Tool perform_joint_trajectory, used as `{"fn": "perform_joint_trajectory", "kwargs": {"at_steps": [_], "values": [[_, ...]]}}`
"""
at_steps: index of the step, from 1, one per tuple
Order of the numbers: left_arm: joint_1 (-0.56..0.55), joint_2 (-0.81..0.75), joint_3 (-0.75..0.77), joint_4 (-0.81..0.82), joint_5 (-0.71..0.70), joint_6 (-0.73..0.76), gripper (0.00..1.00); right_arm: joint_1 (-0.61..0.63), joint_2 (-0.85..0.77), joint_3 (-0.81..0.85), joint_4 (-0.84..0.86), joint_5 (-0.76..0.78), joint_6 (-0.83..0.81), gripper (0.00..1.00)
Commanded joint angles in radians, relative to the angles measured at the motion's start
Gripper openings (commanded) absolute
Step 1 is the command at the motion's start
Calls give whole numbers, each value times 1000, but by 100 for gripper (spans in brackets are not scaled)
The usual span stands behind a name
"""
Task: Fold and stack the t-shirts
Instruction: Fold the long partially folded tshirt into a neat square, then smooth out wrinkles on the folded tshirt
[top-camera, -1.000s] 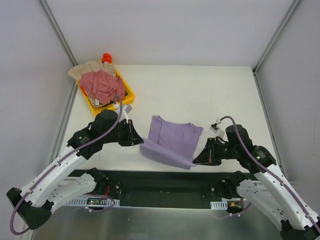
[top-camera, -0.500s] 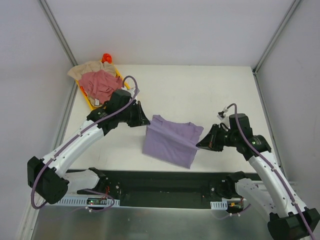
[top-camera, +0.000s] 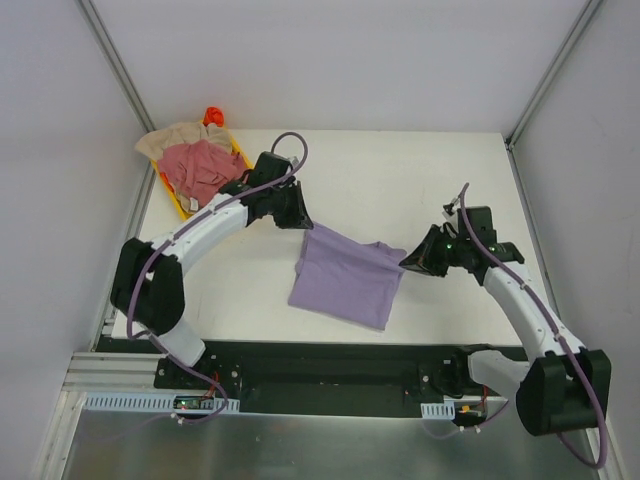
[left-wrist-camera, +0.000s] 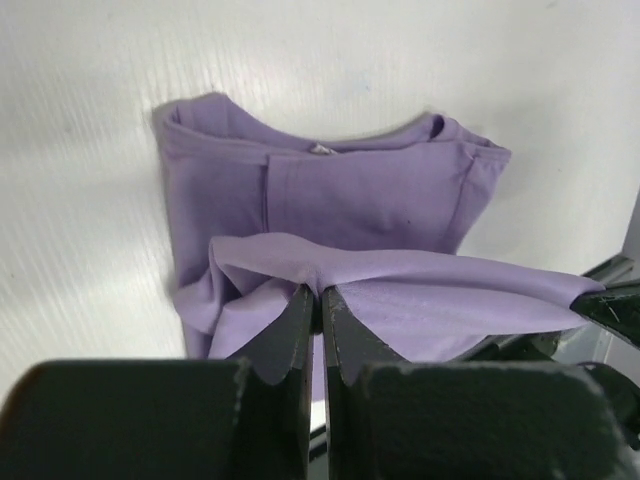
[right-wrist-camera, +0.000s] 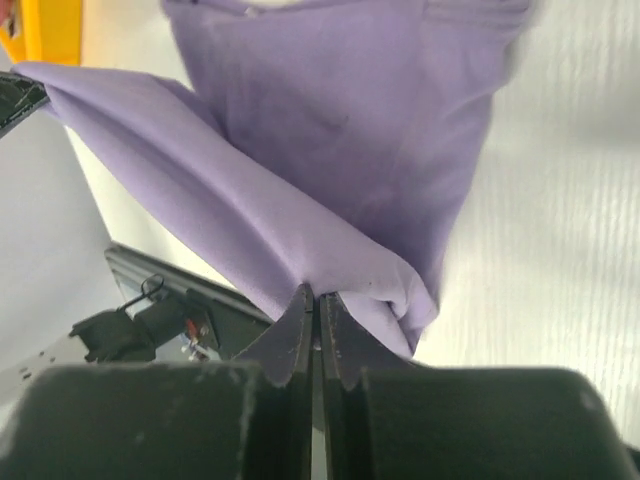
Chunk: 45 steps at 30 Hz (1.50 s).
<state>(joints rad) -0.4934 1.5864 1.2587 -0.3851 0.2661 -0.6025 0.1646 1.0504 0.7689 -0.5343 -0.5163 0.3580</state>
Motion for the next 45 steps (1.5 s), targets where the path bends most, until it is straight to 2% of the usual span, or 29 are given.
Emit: {"fn": "perform_joint_trajectory", "kwargs": {"at_steps": [1,11,15,16,17,18,19,20,22,23,26,29,32,38,40,45], "values": [[47,99,94,25,-10,59,0,-20,120,7,105,102,-48,1],[82,308,192,26,12,75,0,-37,333,35,286,193,-59,1],[95,362,232,25,28,79,1,-43,423,81,318,214,-80,10],[98,368,243,23,28,81,4,-45,448,101,318,208,-96,17],[101,368,251,25,31,83,16,-45,467,128,312,197,-115,32],[101,362,258,23,32,84,34,-45,483,157,292,197,-123,42],[101,345,258,22,39,84,48,-45,487,171,278,179,-131,50],[101,322,249,20,50,83,60,-43,481,179,267,167,-134,66],[101,268,211,20,61,76,80,-43,429,172,257,151,-145,90],[99,238,190,20,62,72,86,-40,387,158,244,157,-149,96],[79,158,111,23,82,60,97,-37,243,84,224,167,-159,96],[30,127,67,46,122,63,99,-10,116,-12,261,86,-157,96],[0,151,80,52,163,49,99,64,89,-54,331,-10,-148,96],[-30,237,106,104,216,29,99,118,244,-4,479,-30,-111,96],[-28,288,129,107,191,26,99,118,331,26,529,-16,-113,96],[2,383,160,111,133,15,99,107,520,142,525,56,-119,96]]}}
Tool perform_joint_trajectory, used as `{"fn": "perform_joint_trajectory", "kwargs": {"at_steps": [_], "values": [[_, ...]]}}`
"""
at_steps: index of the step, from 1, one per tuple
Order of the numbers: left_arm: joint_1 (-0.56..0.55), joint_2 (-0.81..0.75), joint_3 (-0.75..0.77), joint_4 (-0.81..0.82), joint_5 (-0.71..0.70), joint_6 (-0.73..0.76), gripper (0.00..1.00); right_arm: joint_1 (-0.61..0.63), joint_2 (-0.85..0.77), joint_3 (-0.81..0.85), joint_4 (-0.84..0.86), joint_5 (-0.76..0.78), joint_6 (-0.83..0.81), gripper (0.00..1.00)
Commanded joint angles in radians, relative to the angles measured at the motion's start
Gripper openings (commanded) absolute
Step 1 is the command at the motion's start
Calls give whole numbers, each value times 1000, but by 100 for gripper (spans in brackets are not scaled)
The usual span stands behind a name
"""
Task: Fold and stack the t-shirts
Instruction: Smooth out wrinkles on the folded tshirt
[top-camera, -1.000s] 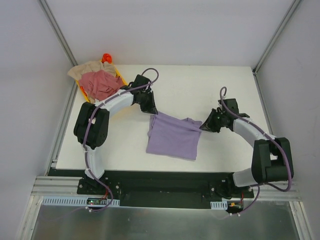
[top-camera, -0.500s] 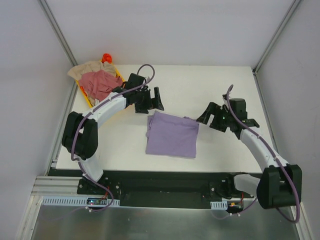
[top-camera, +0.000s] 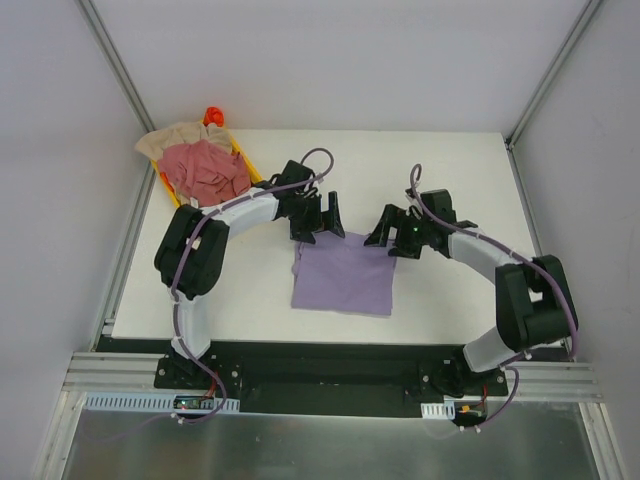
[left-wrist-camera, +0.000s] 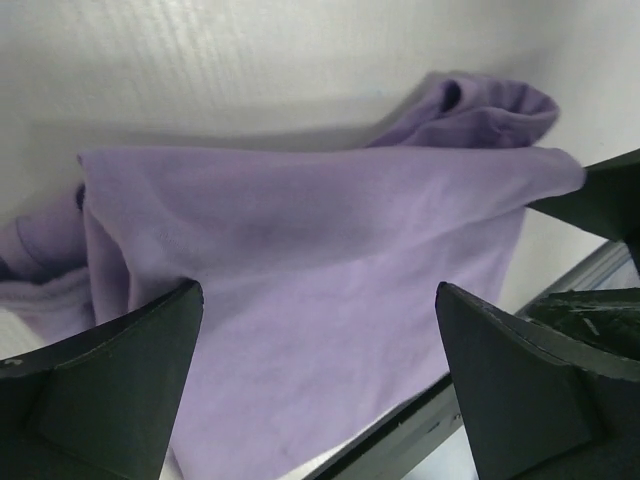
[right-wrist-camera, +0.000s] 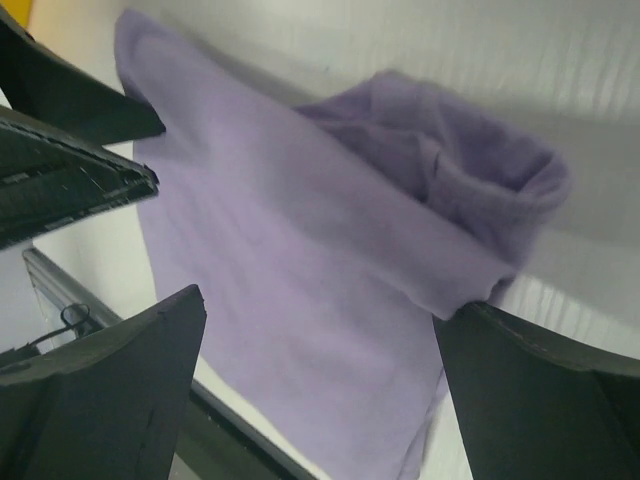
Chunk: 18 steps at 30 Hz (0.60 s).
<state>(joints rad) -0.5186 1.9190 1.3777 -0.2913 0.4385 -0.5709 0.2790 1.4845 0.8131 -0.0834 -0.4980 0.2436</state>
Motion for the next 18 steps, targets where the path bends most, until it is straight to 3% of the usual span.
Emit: {"fn": "perform_joint_trajectory", "kwargs": {"at_steps": [1,11,18], "values": [[37,63,38,17,-58,-18,99,-11,120,116,74,64,-4,96],[71,112,-12,18,-95,14,99,-46,413,236,40,125,88,96],[65,-17,11,18,-66,65,99,-44,251,264,-9,121,53,96]]}}
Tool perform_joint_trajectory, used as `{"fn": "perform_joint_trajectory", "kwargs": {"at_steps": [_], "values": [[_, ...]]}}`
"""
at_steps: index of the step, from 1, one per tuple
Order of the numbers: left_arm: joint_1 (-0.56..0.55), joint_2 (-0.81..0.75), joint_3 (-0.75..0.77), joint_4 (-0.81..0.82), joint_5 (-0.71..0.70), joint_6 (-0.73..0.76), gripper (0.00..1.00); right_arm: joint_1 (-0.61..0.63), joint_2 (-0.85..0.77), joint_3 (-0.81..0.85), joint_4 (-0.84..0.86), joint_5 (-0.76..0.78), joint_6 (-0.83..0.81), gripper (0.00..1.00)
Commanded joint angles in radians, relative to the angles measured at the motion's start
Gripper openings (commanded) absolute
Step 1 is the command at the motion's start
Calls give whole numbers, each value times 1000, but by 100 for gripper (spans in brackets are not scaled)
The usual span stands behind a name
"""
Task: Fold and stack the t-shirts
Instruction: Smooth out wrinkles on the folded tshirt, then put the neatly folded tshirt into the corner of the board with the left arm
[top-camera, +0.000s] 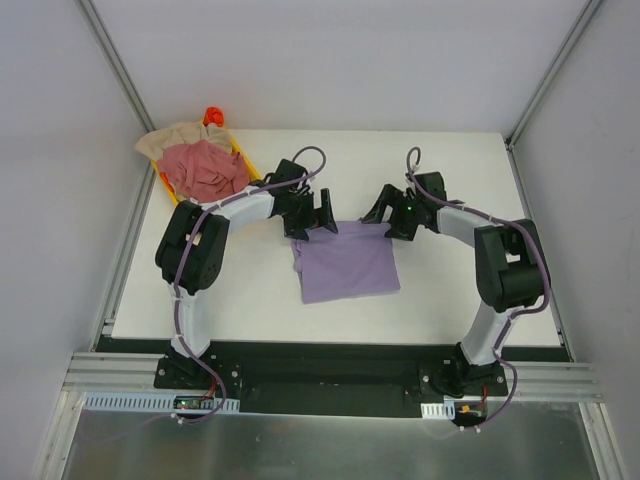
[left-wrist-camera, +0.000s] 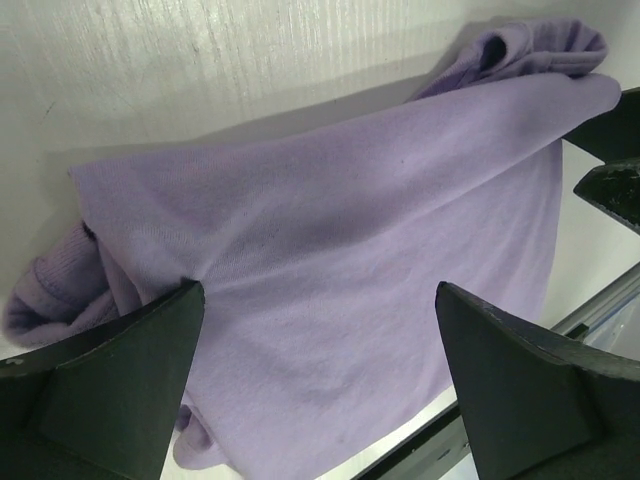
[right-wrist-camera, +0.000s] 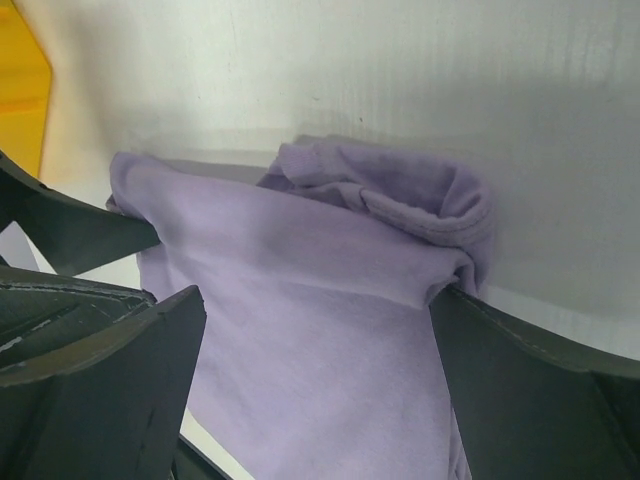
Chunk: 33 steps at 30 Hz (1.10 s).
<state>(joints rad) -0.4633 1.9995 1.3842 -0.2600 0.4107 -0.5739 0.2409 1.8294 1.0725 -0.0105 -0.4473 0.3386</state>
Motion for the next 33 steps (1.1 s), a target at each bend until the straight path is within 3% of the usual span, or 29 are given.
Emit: {"fn": "perform_joint_trajectory", "kwargs": {"at_steps": [1,9,13,20,22,23,24,27,28,33], "values": [[8,-129,-16,-13,-47,68,99,-6,-145,-3,-85,81,-44,96],[-1,-367,-253,-16,-200,20,99,-11,-591,-267,-115,228,-17,96],[-1,-329,-281,-16,-222,-12,98,-17,-781,-400,-137,283,-7,96],[-44,-162,-212,-39,-263,-33,82,-25,-987,-480,-258,363,-50,96],[-69,-127,-183,-74,-369,-34,74,-25,-1016,-482,-287,375,-65,96],[-75,-105,-165,-97,-395,-30,64,-26,-1032,-482,-296,378,-73,96],[-80,-88,-148,-114,-404,-26,52,-26,-1044,-483,-304,380,-81,96],[-93,-64,-123,-163,-453,-11,5,-29,-1064,-482,-339,410,-111,96],[-98,-73,-128,-171,-470,3,0,-31,-1072,-477,-351,424,-121,96],[-109,-224,-247,-214,-625,93,0,-38,-1084,-476,-405,487,-157,96]]}}
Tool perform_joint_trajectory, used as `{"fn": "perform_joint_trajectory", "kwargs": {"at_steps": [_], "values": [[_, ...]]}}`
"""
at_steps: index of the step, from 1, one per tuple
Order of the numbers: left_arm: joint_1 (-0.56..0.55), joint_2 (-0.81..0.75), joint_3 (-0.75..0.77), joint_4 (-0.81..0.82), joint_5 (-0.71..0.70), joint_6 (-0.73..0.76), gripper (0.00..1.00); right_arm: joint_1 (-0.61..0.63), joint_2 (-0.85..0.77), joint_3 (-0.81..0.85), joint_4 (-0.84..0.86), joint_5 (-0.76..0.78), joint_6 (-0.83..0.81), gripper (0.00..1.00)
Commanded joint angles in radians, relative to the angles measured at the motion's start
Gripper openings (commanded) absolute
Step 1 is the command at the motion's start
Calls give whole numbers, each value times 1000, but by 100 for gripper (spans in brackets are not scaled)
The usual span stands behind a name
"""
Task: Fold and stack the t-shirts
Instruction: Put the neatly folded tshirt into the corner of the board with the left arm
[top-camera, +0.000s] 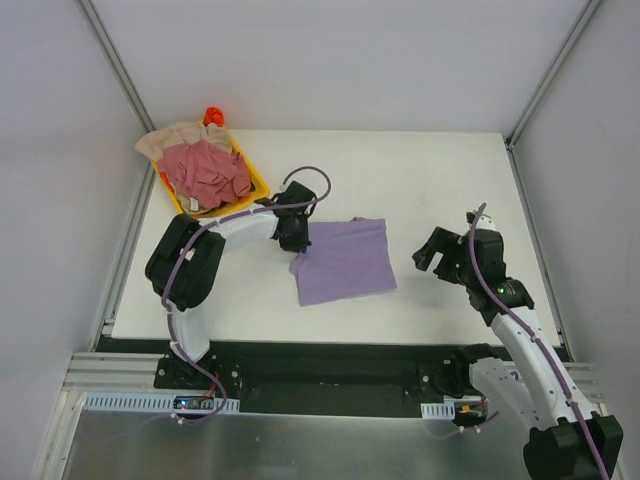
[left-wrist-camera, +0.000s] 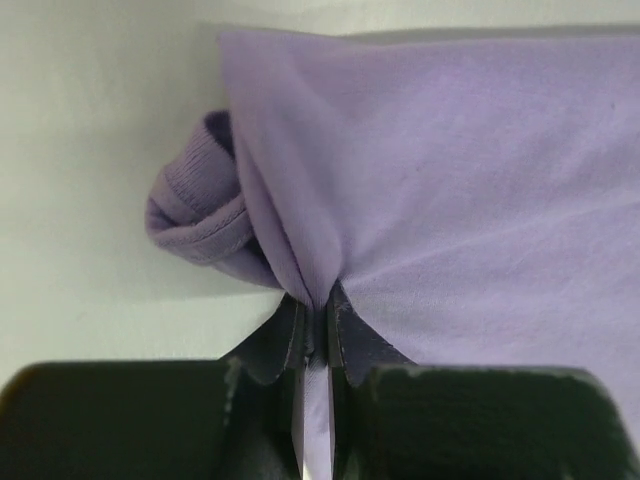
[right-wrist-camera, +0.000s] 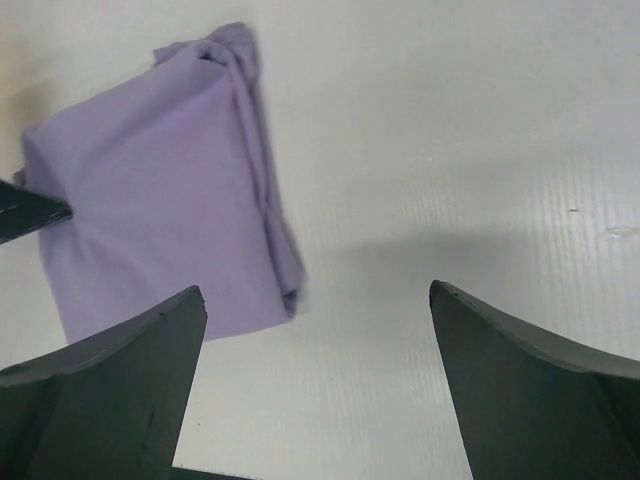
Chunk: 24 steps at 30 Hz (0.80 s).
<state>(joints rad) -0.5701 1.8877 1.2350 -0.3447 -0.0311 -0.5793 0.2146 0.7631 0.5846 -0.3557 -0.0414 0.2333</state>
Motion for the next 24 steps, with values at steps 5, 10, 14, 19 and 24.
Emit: {"fn": "perform_joint_trajectory", "kwargs": {"at_steps": [5,10,14,19,24], "values": [[-1,-356,-302,-152,-278,188,0,-17,-30,14,-100,110,-80,96],[32,-495,-430,-186,-447,245,0,-23,-48,6,-117,164,-91,96],[85,-512,-422,-189,-600,252,0,-26,-50,1,-115,155,-91,96],[148,-512,-413,-155,-716,462,0,-32,-48,-5,-118,187,-103,96],[292,-561,-514,25,-606,645,0,-43,-50,-5,-121,238,-126,96]]}}
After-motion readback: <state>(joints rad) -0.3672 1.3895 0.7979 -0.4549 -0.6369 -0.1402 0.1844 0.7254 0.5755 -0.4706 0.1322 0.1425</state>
